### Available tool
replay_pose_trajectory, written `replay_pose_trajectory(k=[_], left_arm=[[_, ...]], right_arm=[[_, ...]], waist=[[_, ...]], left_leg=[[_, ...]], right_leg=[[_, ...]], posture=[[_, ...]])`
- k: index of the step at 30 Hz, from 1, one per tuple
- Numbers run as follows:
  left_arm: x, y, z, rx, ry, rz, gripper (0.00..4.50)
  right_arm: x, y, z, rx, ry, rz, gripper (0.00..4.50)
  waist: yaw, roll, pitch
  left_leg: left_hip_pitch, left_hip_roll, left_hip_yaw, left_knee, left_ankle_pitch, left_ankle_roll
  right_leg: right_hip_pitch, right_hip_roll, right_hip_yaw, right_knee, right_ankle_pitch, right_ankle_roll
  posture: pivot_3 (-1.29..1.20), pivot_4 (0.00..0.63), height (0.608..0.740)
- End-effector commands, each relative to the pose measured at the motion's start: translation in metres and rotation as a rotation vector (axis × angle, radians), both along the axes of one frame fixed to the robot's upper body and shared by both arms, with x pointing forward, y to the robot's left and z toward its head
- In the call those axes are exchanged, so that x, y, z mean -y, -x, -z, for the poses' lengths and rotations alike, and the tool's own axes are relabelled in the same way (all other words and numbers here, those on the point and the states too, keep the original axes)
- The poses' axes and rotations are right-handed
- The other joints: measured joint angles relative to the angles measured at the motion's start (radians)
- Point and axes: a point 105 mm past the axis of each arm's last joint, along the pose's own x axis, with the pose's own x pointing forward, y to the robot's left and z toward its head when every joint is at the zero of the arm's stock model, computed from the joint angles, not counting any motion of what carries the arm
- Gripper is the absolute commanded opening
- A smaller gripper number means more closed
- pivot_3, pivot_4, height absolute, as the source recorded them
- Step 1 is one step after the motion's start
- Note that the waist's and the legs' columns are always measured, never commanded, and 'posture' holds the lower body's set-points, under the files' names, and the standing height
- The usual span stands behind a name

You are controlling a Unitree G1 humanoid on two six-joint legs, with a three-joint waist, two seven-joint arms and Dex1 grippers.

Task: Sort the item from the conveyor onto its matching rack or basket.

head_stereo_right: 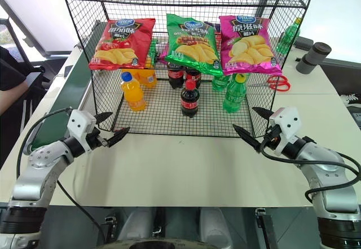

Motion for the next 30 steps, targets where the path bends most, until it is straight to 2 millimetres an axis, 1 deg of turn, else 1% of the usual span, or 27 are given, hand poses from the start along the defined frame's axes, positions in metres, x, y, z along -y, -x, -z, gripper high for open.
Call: replay_pose_trajectory(k=[1,7,16,30], left_arm=[[0.000,-0.002,-0.010,0.045,0.006,0.000,4.50],[-0.001,-0.004,-0.009,0.046,-0.004,-0.008,4.50],[0.000,-0.004,-0.009,0.046,-0.006,-0.007,4.50],[-0.003,-0.002,-0.011,0.050,-0.016,-0.018,4.50]], right_arm=[[-0.001,-0.001,-0.008,0.049,-0.006,-0.001,4.44],[0.000,-0.001,-0.005,0.046,-0.003,-0.003,4.44],[-0.004,-0.002,-0.002,0.041,-0.001,-0.015,4.44],[-0.011,-0.005,-0.002,0.042,-0.011,-0.025,4.44]], waist=[[0.000,0.000,0.000],[0.000,0.000,0.000],[0.000,0.000,0.000],[0.000,0.000,0.000]], left_leg=[[0.000,0.000,0.000,0.000,0.000,0.000],[0.000,0.000,0.000,0.000,0.000,0.000],[0.000,0.000,0.000,0.000,0.000,0.000],[0.000,0.000,0.000,0.000,0.000,0.000]], right_leg=[[0.000,0.000,0.000,0.000,0.000,0.000],[0.000,0.000,0.000,0.000,0.000,0.000],[0.000,0.000,0.000,0.000,0.000,0.000],[0.000,0.000,0.000,0.000,0.000,0.000]], posture=[[0.00,0.150,0.740],[0.00,0.150,0.740],[0.00,0.150,0.740],[0.00,0.150,0.740]])
